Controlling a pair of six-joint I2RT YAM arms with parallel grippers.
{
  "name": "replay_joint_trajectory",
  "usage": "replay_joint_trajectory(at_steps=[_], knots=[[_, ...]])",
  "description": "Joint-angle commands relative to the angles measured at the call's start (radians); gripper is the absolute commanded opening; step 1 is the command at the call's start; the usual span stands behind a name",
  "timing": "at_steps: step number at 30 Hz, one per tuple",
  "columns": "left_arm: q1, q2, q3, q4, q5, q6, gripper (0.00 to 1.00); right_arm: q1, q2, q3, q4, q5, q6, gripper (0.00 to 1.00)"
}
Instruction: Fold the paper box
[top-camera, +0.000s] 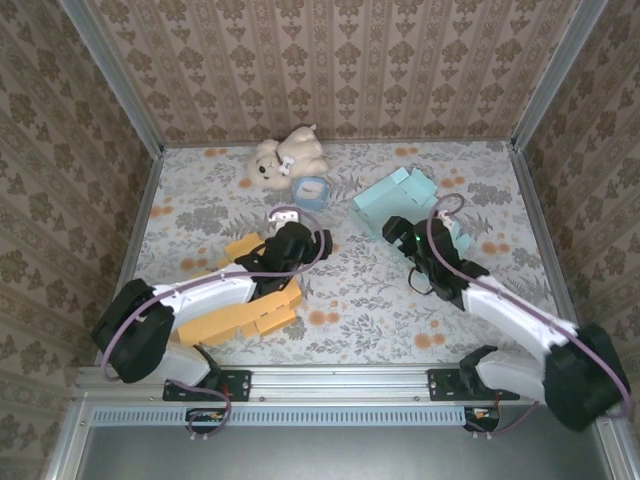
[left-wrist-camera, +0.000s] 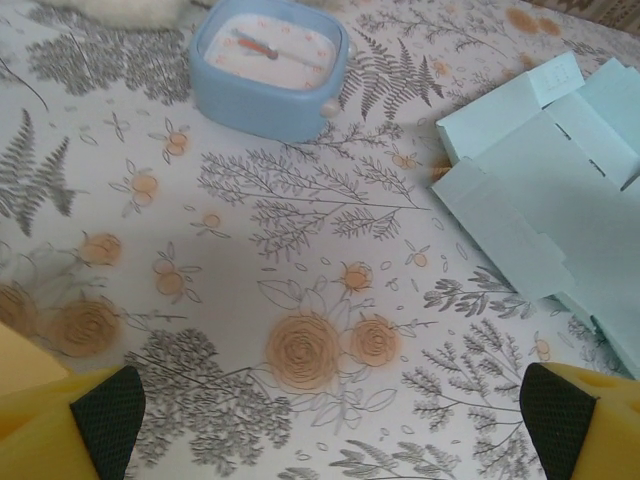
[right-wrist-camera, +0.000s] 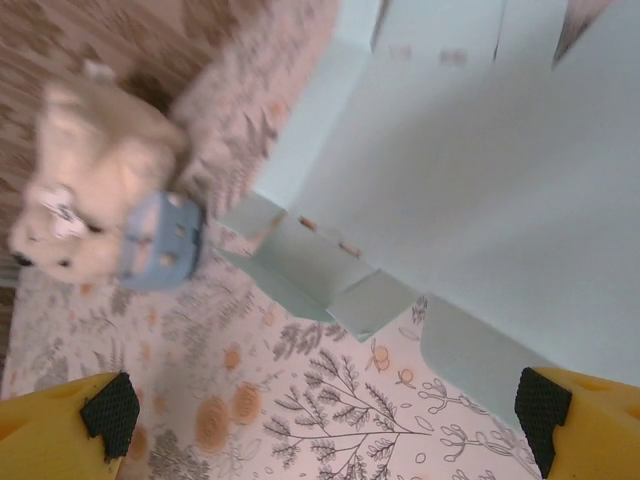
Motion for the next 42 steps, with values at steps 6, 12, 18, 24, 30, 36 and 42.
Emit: replay_joint_trajectory(at_steps=[6, 12, 18, 24, 30, 36, 42], knots=[[-0.061, 0.19, 0.27, -0.16, -0.059, -0.259, 1.0, 0.041, -0.497, -0.107, -0.474, 0.233, -0.133, 1.0], [-0.066, 0.435, 0.578, -0.374, -0.042, -0.366, 0.96, 0.04, -0.741, -0.129, -0.656, 0.147, -0.188, 1.0], [-0.064, 0.613, 0.75, -0.387, 0.005, -0.392, 0.86, 0.041, -0.767, -0.174, -0.677, 0.169, -0.26, 1.0], [-0.056, 0.711, 0.838, -0.406, -0.017, -0.405, 0.75, 0.04, -0.754, -0.189, -0.615, 0.081, -0.28, 1.0], [-0.037, 0.772, 0.874, -0.4, 0.007, -0.411, 0.71, 0.04, -0.75, -0.191, -0.612, 0.064, -0.277, 1.0], [-0.024, 0.803, 0.896, -0.388, 0.051, -0.403, 0.6, 0.04, -0.752, -0.187, -0.614, 0.063, -0.277, 1.0], [-0.019, 0.791, 0.881, -0.379, 0.04, -0.394, 0.34, 0.04, -0.752, -0.187, -0.618, 0.068, -0.28, 1.0]])
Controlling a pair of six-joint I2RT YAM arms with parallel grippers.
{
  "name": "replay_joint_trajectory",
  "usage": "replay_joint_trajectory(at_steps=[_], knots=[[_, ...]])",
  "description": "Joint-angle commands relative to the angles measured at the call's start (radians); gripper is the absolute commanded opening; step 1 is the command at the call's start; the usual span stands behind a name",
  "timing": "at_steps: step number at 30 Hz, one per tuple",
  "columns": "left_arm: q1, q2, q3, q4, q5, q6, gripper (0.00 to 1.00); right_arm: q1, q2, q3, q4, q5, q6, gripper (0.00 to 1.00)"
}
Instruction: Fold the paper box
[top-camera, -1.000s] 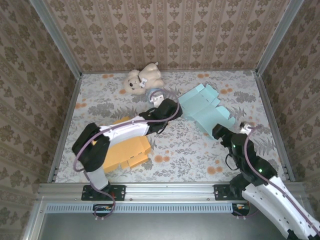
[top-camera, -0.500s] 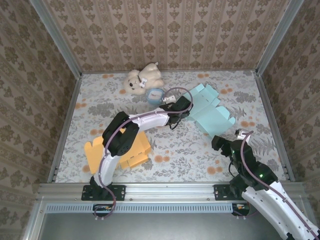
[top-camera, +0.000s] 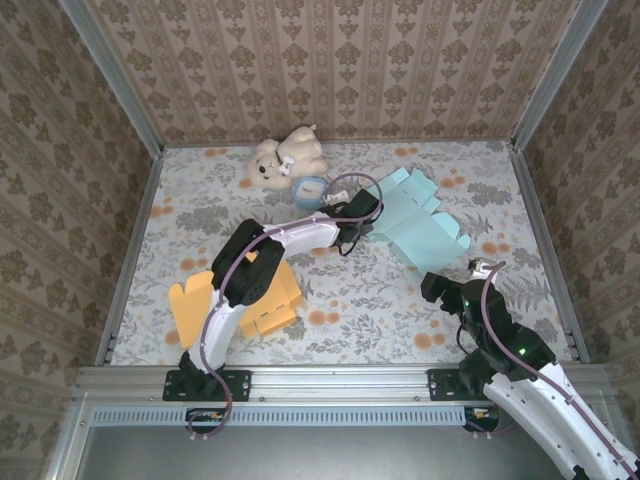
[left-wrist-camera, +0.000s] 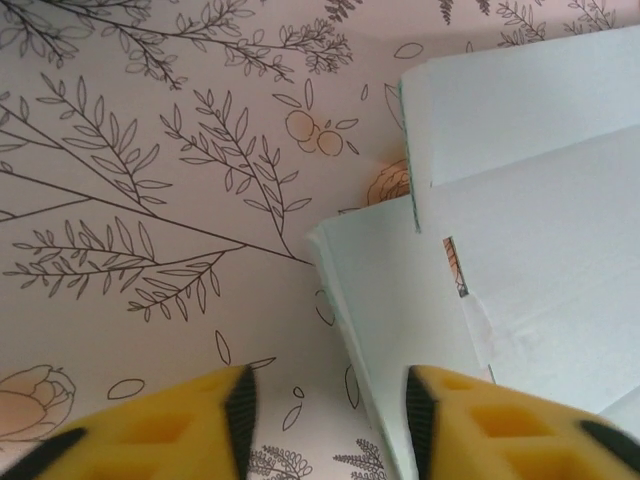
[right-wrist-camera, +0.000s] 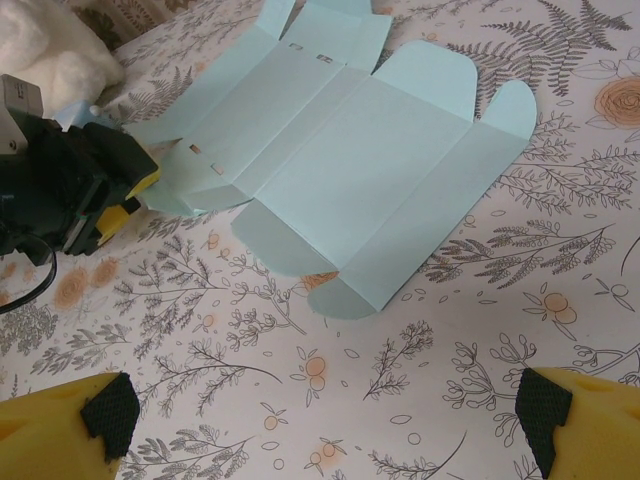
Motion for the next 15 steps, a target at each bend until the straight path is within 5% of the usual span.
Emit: replay_joint_trajectory(at_steps=[1, 8, 15], knots=[[0.004, -0.004, 0.013, 0.007, 0.004, 0.015, 0.3, 0.004, 0.001, -0.007, 0.005, -0.003, -0.021, 1.0], [0.023, -0.067, -0.065, 0.099, 0.03, 0.098, 0.01, 0.004, 0.003, -0.007, 0.002, -0.005, -0.044, 1.0], [0.105, -0.26, -0.397, 0.69, 0.351, 0.459, 0.0, 0.004, 0.04, 0.005, 0.065, -0.058, -0.093, 1.0]])
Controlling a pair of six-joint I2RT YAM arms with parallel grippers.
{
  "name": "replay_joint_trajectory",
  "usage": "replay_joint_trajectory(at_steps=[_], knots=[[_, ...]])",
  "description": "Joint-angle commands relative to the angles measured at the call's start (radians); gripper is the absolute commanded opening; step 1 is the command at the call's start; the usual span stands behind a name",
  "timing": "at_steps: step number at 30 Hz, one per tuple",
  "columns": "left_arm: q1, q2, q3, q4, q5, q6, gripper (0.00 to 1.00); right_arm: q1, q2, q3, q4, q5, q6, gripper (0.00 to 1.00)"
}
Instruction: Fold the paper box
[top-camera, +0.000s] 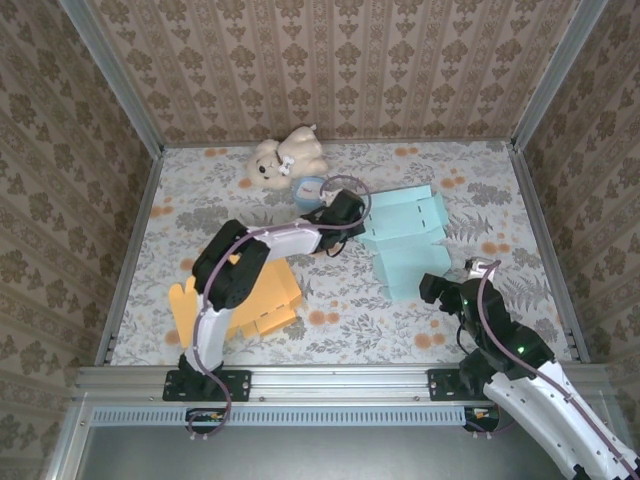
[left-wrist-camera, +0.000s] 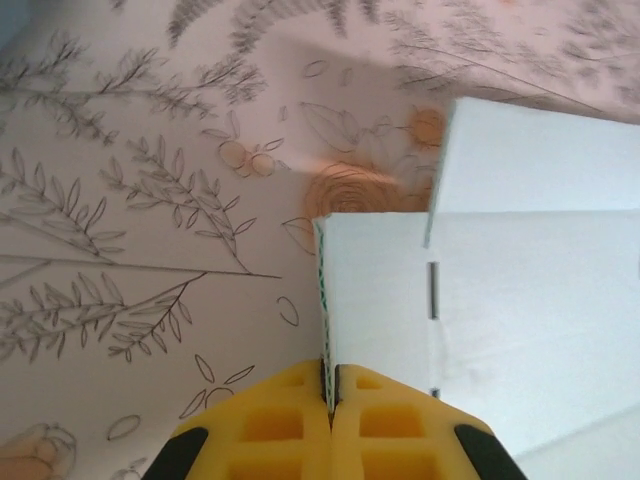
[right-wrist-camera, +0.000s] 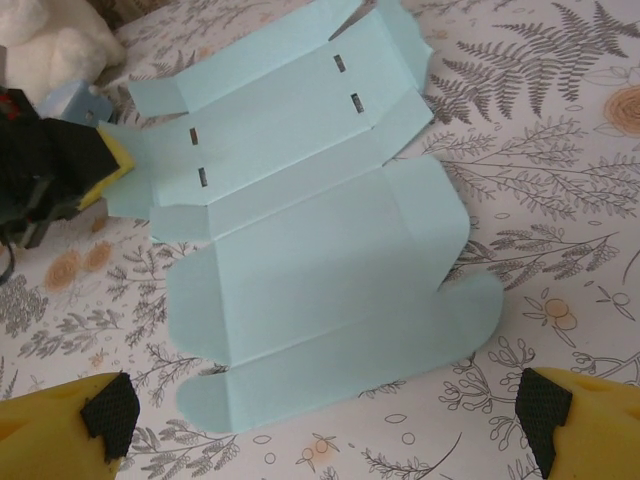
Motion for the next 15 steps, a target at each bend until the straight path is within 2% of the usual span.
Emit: replay_joint_trajectory(at_steps=[1, 4, 8, 12, 15], knots=[[0.058, -0.127, -0.135, 0.37, 0.197, 0.215, 0.0, 0.004, 0.03, 0.016, 0.061, -0.042, -0.042, 1.0], [0.107, -0.216, -0.247, 0.473, 0.258, 0.315, 0.0, 0.004, 0.095, 0.074, 0.077, -0.056, -0.037, 0.99], [0.14, -0.336, -0.408, 0.618, 0.27, 0.499, 0.0, 0.005, 0.249, 0.178, 0.209, -0.099, -0.113, 0.94], [0.146, -0.465, -0.541, 0.673, 0.276, 0.666, 0.0, 0.003, 0.482, 0.383, 0.258, -0.147, -0.333, 0.91], [0.152, -0.555, -0.614, 0.679, 0.278, 0.727, 0.0, 0.003, 0.66, 0.572, 0.22, -0.176, -0.562, 0.87]])
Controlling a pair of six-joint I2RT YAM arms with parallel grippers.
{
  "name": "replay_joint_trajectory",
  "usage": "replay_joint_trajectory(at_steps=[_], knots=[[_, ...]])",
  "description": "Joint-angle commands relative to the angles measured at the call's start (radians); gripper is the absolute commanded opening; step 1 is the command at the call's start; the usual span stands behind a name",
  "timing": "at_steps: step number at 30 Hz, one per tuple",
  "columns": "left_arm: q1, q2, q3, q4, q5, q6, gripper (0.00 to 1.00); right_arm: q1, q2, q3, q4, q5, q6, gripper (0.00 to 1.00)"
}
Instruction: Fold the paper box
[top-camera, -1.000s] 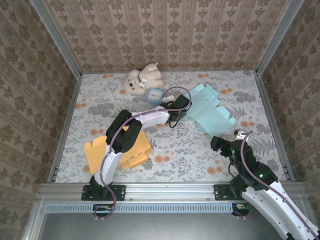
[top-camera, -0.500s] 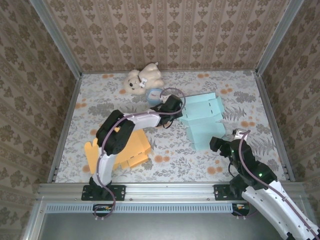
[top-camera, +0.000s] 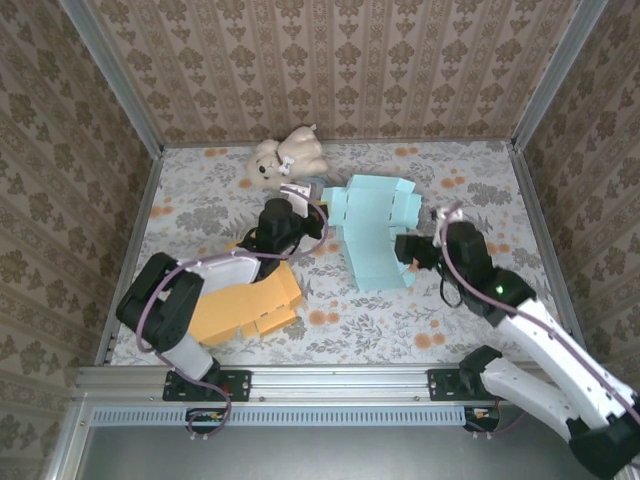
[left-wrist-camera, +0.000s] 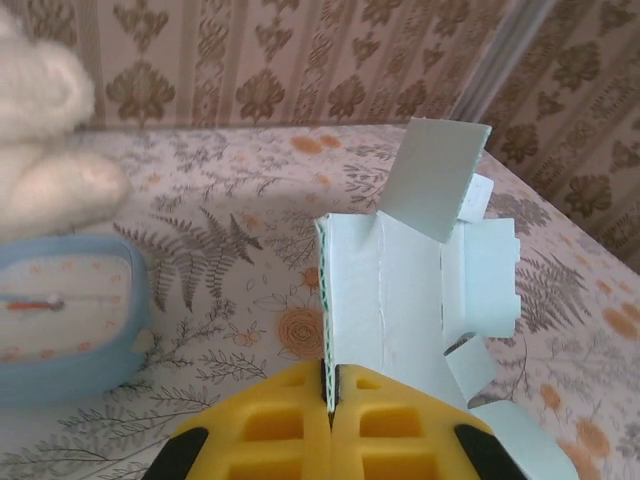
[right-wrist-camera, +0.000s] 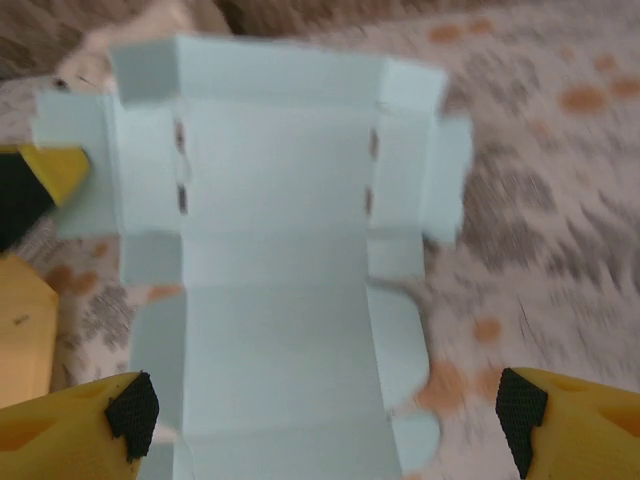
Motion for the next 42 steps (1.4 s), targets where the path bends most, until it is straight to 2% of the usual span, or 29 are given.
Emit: replay_joint_trajectory(at_steps=[1, 4, 6, 9, 14, 20, 25, 36, 39, 42], knots=[[0.006, -0.097, -0.066, 0.09, 0.038, 0.164, 0.0, 0.002, 0.161, 0.2, 0.014, -0.05, -0.329, 0.87], [0.008, -0.164, -0.117, 0.091, 0.069, 0.199, 0.0, 0.0, 0.323, 0.401, -0.074, -0.101, -0.572, 0.76], [0.01, -0.199, -0.146, 0.093, 0.083, 0.21, 0.0, -0.012, 0.41, 0.521, -0.179, -0.2, -0.788, 0.57], [0.009, -0.239, -0.181, 0.104, 0.082, 0.215, 0.0, -0.017, 0.48, 0.617, -0.257, -0.228, -1.009, 0.56], [0.009, -0.277, -0.226, 0.14, 0.102, 0.221, 0.0, -0.043, 0.486, 0.634, -0.361, -0.324, -1.294, 0.57], [0.009, -0.28, -0.252, 0.188, 0.11, 0.218, 0.0, -0.17, 0.533, 0.663, -0.526, -0.45, -1.381, 0.57], [0.007, -0.263, -0.248, 0.202, 0.134, 0.208, 0.0, -0.251, 0.57, 0.643, -0.541, -0.466, -1.418, 0.55], [-0.003, -0.244, -0.247, 0.221, 0.178, 0.214, 0.0, -0.279, 0.64, 0.664, -0.501, -0.492, -1.439, 0.51], [-0.006, -0.241, -0.244, 0.221, 0.178, 0.214, 0.0, -0.281, 0.656, 0.666, -0.5, -0.502, -1.447, 0.45], [-0.009, -0.238, -0.244, 0.223, 0.178, 0.213, 0.0, -0.282, 0.666, 0.665, -0.496, -0.522, -1.451, 0.44]])
